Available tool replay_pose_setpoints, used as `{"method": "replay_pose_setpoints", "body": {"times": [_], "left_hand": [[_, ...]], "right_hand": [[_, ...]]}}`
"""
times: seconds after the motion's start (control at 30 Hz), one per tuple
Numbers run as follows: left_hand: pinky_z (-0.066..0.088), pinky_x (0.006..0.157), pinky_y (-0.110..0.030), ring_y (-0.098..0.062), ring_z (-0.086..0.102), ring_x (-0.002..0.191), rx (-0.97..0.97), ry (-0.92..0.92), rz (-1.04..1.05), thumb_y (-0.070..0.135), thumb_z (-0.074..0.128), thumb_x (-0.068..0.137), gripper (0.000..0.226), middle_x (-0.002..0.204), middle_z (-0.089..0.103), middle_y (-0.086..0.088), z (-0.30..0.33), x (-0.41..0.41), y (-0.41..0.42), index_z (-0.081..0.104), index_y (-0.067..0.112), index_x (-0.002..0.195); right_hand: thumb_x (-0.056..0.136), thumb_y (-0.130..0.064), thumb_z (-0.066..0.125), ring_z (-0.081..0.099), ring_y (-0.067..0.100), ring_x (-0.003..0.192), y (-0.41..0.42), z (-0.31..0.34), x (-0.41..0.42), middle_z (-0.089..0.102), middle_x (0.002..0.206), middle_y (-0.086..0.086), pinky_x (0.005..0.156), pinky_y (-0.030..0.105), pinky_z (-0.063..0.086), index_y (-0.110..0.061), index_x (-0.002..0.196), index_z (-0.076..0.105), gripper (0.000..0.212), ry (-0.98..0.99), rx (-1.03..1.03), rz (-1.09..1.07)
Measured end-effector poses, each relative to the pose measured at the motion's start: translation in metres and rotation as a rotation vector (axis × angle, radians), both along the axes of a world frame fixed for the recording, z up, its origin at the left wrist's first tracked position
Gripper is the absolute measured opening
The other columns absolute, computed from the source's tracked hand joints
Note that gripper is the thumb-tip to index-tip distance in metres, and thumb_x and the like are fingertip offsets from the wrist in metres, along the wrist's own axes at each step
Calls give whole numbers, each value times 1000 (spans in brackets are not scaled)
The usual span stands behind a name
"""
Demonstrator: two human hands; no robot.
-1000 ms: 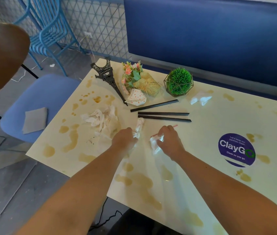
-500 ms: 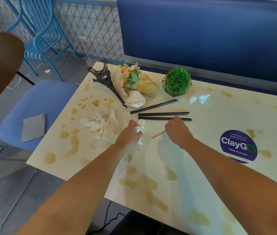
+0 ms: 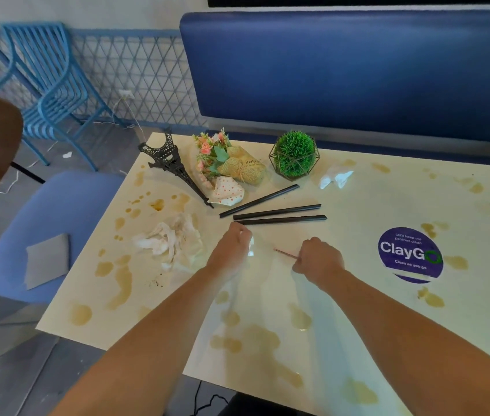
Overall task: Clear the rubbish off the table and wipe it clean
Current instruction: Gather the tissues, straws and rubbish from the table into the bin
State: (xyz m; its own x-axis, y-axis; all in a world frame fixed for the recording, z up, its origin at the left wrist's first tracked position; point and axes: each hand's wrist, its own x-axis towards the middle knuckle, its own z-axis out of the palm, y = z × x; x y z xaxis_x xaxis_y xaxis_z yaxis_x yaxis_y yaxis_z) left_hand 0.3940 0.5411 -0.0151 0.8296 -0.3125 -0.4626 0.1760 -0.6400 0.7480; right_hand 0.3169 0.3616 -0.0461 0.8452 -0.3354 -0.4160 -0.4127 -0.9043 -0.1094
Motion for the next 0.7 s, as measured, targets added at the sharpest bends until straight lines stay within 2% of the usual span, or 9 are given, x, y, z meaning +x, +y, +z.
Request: {"method": "replay_pose_setpoints", "body": {"times": [0.07,0.13,0.2,0.3,0.4,0.47,0.57,0.63,0.7], "left_hand": [[43,62,-33,-24,64,100,-36,32,-7,43,34,86,18,98,58,-1,0,-4,-10,45,29,90],[40,54,-30,-20,64,93,-65,43,-20,31,38,95,11,95,55,0,2,-11,-22,46,26,90],[48,55,-31,-14,57,73,-61,16,-56,22,42,97,9,89,51,1,5,-18,-36,49,24,92],[42,51,-14,-8,55,65,-50,-41,-122,28,56,94,9,90,57,5,14,-30,-63,56,22,101],[40,59,-16,-9,56,61,-121,-50,-170,37,69,84,22,78,61,3,28,-46,-99,64,16,89],[40,59,-20,-9,52,57,-170,-6,-148,32,73,84,24,65,58,4,36,-64,-124,66,13,71],[33,52,-22,-10,37,48,-203,30,-190,27,73,85,57,48,37,7,42,-103,-168,39,22,39],[32,56,-26,-13,37,51,-208,46,-269,30,70,87,60,49,36,6,44,-130,-200,40,23,36],[34,58,-28,-12,46,52,-207,65,-376,39,66,88,49,51,44,9,49,-163,-234,49,27,44]], "right_hand": [[86,-30,54,60,23,94,-5,2,-11,54,105,5,68,29,42,-11,109,60,30,-4,7,-9],[85,-29,54,61,24,90,-11,7,-23,57,103,4,67,28,44,-12,106,59,27,-41,69,-77],[84,-27,56,62,25,79,-22,15,-38,62,95,4,60,27,45,-16,99,58,19,-107,241,-264],[85,-25,57,57,26,66,-42,27,-58,61,85,3,48,26,41,-18,94,53,12,-254,532,-548],[93,-18,51,54,17,66,-69,34,-76,60,81,5,54,26,41,-15,101,52,9,-386,770,-754],[99,-13,44,52,11,61,-89,45,-92,58,73,3,48,20,36,-15,100,55,11,-414,878,-816],[100,-12,41,53,5,55,-121,66,-134,58,66,-1,48,15,40,-10,92,63,24,-485,1008,-894],[98,-13,42,46,4,44,-141,79,-164,52,54,-5,45,16,34,-11,81,60,25,-520,1014,-958],[96,-15,40,41,11,48,-163,87,-201,46,52,-3,49,23,29,-12,88,62,22,-569,1029,-1047]]}}
